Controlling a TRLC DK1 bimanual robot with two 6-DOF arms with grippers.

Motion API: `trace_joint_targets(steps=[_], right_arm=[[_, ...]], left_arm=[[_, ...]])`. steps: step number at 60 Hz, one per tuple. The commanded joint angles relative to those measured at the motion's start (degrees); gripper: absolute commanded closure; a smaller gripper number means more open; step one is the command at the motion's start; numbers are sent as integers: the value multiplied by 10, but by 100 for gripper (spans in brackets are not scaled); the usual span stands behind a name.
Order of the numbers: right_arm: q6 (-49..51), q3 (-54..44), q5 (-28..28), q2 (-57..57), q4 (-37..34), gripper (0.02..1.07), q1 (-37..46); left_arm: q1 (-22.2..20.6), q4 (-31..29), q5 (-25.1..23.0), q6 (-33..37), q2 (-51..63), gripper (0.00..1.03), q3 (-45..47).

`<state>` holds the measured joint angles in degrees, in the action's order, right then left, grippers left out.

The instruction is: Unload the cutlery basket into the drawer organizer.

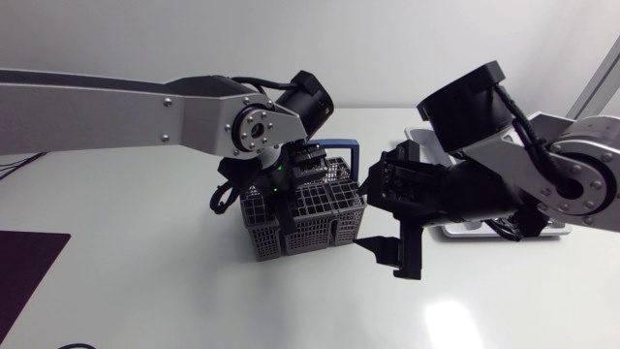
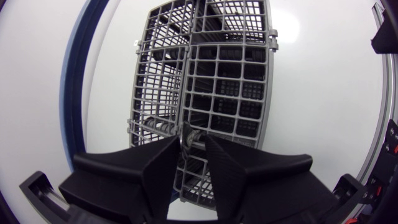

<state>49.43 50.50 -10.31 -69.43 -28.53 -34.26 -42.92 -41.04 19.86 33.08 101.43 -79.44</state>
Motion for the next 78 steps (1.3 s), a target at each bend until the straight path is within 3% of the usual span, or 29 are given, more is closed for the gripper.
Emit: trace_joint_targets(steps=[1,28,36,78], right_arm=[[-8,-14,-3,3,-7,11,5],[-5,-22,-5,15,-8,11,12],[-5,-23,-6,20,-8,11,12],[-4,-33,-7,45,-14,11,17]], left_arm=[[6,3,2,12,14,80,2],[4,3,2,5,4,81,-17],[5,17,-2,-4,0,99,-15],[-16,32,-5,-11,-63,99,27]])
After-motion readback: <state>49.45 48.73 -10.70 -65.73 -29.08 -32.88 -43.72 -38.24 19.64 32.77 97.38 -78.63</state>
